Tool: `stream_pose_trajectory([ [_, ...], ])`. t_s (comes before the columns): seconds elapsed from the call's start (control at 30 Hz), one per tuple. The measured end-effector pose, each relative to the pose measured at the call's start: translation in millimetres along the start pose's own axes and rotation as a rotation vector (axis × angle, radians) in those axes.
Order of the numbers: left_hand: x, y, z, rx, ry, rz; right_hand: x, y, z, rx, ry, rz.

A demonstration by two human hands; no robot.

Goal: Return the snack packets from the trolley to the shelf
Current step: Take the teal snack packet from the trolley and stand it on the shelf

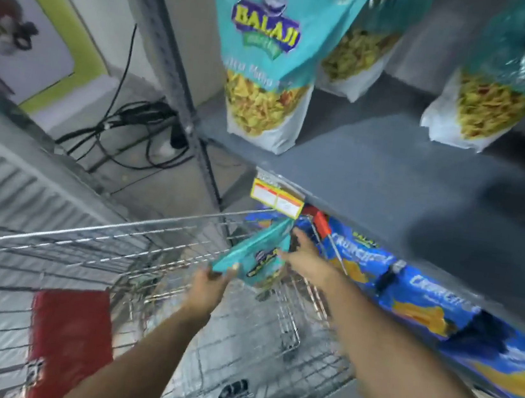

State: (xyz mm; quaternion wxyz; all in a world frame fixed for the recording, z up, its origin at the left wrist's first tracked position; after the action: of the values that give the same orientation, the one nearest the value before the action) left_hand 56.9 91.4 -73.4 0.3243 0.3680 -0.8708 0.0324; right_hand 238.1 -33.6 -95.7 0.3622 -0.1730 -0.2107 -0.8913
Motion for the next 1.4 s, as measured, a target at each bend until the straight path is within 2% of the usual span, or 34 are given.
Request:
stream_pose_trajectory([
  [0.07,-5.3,10.4,-12.7,0.016,0.002,-0.095,-2.8,-2.6,-3.6,-0.004,-0.051,0.011],
  [0.17,-6.5,21.2,-5.0,-0.036,0.087,-0.058,17.2,1.9,-0.5,0.119,-0.035,-0.075],
  [0.27,10.2,41.4,-32.1,-0.08,-0.042,-0.076,54.0,1.3,10.6,0.069,0.009,-0.111],
  [0.37,37.1,62.9,-79.5,0.078,-0.177,-0.087,95.8,6.1,43.9,-0.127,0.107,-0.157],
  [0.5,76.4,64.2,-163.2,0.22,-0.375,-0.013,151.7,37.0,122.4,-0.333,0.292,-0.238],
  [0.6,107.9,44.6,-233.9,0.301,-0.507,0.074,191.7,83.3,182.2,-0.401,0.42,-0.335],
  [0.73,155.6,-6.2,-320.6,0.269,-0.744,0.171,230.3,156.0,231.7,-0.422,0.535,-0.481],
  [0.83,170.0,-53.8,-365.7,0.233,-0.826,0.212,244.0,209.7,250.9,-0.419,0.596,-0.585],
  [0.97,157.7,-110.1,-409.2,0.23,-0.827,0.202,241.3,275.0,264.5,-0.357,0.635,-0.682],
  [1.07,139.9,-144.8,-423.3,0.192,-0.804,0.158,228.3,310.4,262.8,-0.303,0.622,-0.755],
  [1.13,127.4,-169.5,-421.1,0.136,-0.764,0.194,211.9,327.1,245.1,-0.317,0.531,-0.757],
  [1.23,116.1,-200.2,-418.2,0.048,-0.75,0.285,187.1,338.0,207.1,-0.423,0.277,-0.59],
  [1.27,115.1,-201.9,-424.0,0.044,-0.778,0.277,183.6,347.0,204.1,-0.432,0.261,-0.571],
  [1.4,122.5,-200.9,-459.6,0.087,-0.918,0.26,184.6,394.5,228.7,-0.501,0.432,-0.687],
])
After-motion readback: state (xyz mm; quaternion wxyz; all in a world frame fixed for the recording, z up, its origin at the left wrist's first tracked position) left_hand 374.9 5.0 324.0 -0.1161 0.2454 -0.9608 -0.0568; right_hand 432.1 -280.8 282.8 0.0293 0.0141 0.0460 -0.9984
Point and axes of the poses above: each hand's wrist, its own x-axis away from the middle knuckle, its own y-axis out of the back of the hand, z = x × y, the point moved 10 cm from there along -x, towards the middle knuckle, and after that the axes turned 8 degrees about y, right-handed, at the moved point
